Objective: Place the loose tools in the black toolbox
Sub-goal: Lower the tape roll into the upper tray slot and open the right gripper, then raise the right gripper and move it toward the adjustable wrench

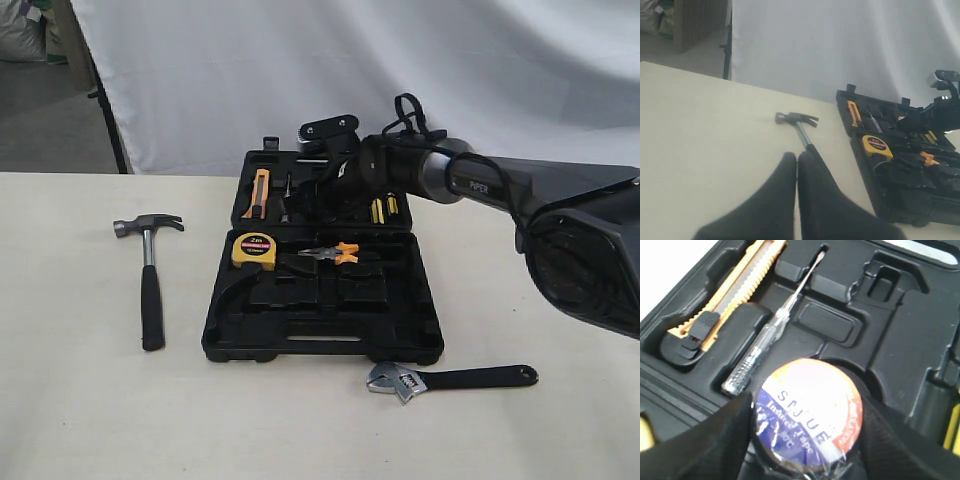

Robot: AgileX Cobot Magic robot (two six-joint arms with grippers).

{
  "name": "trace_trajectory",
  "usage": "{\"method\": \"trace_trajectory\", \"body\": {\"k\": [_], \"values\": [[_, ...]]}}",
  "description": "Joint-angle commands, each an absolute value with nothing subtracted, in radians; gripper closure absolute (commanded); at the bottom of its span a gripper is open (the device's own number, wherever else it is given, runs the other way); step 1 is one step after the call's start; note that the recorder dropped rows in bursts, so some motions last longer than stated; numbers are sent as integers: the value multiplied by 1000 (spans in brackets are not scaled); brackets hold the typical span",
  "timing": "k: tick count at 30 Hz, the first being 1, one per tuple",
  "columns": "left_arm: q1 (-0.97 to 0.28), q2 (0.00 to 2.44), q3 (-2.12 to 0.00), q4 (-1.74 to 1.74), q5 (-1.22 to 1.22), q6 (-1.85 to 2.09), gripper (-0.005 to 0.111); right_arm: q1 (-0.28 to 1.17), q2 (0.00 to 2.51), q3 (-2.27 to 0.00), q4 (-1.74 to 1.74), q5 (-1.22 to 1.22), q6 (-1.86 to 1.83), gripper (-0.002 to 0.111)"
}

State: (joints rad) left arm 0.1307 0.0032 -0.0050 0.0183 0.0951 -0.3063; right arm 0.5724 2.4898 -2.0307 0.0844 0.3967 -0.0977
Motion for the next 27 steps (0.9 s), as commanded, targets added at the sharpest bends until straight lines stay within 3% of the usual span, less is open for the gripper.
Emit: {"method": "trace_trajectory", "body": {"k": [1,9,19,27], "values": [[156,0,-8,23,88,-311,106,555,2495,-2033,77,384,-96,47],[156,0,-8,23,88,-311,106,548,2495,-2033,79,399,-24,29],[156,0,-8,23,88,-311,106,546,2412,-2033,77,425,-45,29],[156,0,-8,23,88,-311,106,522,2409,-2033,86,495,-261,101]]}}
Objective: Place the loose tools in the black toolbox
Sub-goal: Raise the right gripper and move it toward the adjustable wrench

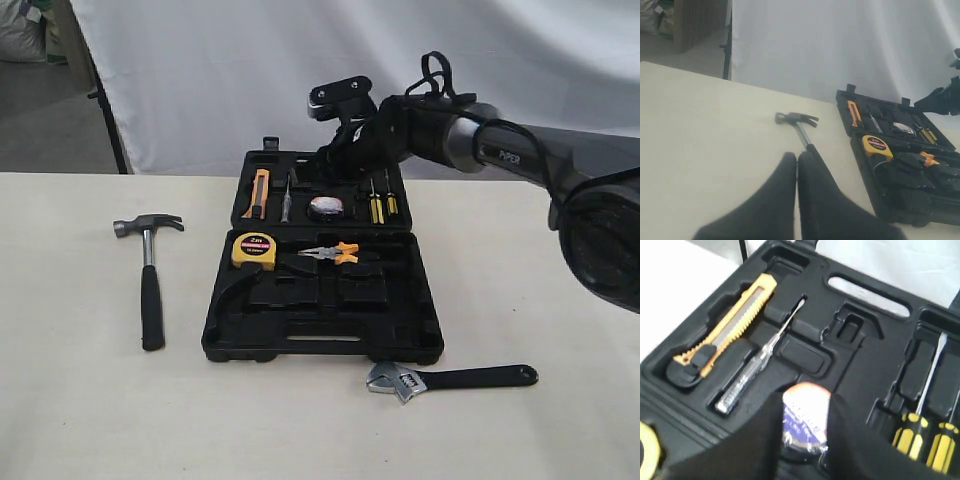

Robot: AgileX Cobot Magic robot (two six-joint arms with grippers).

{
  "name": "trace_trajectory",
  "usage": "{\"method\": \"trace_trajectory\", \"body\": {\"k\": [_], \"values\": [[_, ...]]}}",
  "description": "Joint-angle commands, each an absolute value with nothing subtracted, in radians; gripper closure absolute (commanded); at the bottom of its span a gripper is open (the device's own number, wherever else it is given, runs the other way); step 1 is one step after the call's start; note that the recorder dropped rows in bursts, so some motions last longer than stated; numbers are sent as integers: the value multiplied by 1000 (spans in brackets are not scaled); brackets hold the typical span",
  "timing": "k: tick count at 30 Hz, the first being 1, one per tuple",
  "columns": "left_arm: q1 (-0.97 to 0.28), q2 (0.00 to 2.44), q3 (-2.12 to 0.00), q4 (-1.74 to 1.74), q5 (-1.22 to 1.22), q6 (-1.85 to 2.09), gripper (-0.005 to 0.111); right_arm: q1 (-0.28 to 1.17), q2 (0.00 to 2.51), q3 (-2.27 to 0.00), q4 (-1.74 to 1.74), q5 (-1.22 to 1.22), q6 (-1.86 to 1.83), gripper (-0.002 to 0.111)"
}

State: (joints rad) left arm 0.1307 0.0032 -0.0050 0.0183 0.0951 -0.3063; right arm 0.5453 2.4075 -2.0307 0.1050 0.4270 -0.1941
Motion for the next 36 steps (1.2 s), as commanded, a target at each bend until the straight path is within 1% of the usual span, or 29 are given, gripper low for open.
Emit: {"method": "trace_trajectory", "body": {"k": [1,5,7,12,14,17,21,27,33,36], "values": [[156,0,-8,23,88,-311,106,514,2407,-2033,84,524,-293,108],[156,0,-8,23,88,-311,106,467,2405,-2033,129,538,-445,109],[156,0,-8,23,88,-311,106,442,2409,-2033,268,531,-592,109],[156,0,-8,23,88,-311,106,396,2428,-2033,809,584,-1097,109],[156,0,-8,23,88,-311,106,394,2447,-2033,910,589,-1199,109],[156,0,-8,23,88,-311,106,406,2491,-2033,940,575,-1270,109],[156,0,-8,23,88,-311,106,412,2554,-2033,960,535,-1268,109],[156,0,-8,23,88,-311,106,412,2535,-2068,968,619,-1228,109],[156,0,-8,23,88,-311,106,406,2414,-2091,915,671,-1069,109],[156,0,-8,23,88,-311,106,379,2307,-2091,714,812,-866,109]]}}
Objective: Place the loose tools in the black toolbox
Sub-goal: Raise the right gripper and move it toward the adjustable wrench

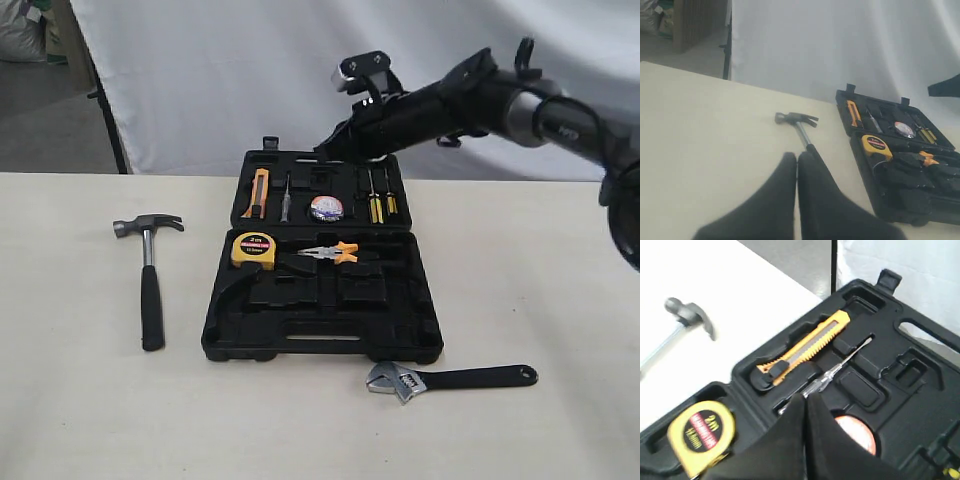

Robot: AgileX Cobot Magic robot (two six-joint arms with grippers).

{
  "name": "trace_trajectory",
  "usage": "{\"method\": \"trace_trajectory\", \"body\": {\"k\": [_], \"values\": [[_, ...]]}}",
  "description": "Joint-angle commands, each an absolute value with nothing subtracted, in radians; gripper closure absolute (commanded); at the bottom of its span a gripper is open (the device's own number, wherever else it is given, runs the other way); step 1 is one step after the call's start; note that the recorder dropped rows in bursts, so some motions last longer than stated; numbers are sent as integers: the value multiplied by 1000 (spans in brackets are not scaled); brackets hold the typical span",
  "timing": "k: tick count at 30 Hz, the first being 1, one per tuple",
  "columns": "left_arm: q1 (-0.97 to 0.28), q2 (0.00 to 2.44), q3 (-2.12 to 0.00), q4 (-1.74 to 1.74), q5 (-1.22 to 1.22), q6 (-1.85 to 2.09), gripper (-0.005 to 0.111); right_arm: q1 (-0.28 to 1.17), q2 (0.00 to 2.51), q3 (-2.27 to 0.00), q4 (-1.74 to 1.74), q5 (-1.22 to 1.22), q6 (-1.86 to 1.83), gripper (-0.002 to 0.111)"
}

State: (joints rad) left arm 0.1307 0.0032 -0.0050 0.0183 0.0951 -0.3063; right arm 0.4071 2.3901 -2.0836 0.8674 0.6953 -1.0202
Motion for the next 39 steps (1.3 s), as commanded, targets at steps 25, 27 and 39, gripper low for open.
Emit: {"method": "trace_trajectory", "body": {"k": [25,27,39], "values": [[156,0,-8,23,88,-311,106,506,1671,-1035,419,765,-977,108],[156,0,-8,23,88,-311,106,552,1686,-1026,323,659,-822,100],[156,0,-8,23,88,-311,106,610,1787,-1033,201,668,-599,47]]}}
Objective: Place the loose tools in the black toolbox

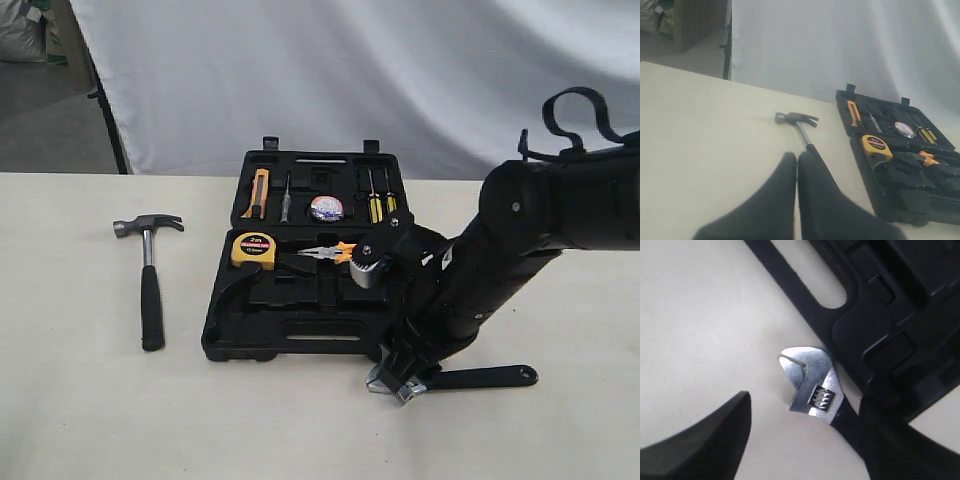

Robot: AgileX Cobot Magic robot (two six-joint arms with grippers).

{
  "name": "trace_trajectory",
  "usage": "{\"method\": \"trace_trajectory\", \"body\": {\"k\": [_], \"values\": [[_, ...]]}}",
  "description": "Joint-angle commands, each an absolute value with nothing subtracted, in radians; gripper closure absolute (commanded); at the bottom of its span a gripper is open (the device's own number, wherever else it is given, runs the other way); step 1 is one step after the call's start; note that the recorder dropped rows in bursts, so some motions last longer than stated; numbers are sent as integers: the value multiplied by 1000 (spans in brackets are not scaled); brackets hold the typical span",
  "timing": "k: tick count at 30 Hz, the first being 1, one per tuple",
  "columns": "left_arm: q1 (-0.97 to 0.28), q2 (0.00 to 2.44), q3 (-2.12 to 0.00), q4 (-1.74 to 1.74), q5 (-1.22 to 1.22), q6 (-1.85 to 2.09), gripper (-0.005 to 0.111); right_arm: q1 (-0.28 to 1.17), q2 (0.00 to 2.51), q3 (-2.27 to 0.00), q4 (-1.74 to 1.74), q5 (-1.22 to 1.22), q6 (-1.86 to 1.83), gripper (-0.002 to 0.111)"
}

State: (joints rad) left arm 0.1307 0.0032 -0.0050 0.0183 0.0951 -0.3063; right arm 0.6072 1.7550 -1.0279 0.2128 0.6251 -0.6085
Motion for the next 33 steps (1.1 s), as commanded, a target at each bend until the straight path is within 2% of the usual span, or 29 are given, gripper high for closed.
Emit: {"method": "trace_trajectory", "body": {"k": [1,10,20,29,33], "values": [[156,0,-8,23,88,-311,106,610,1798,-1034,201,678,-599,47],[156,0,-8,23,88,-311,106,610,1915,-1034,174,657,-622,47],[156,0,-8,23,88,-311,106,610,1924,-1034,149,580,-618,47],[156,0,-8,23,88,-311,106,610,1924,-1134,129,712,-607,47],[156,0,-8,23,88,-311,106,610,1924,-1148,116,687,-607,47]]}}
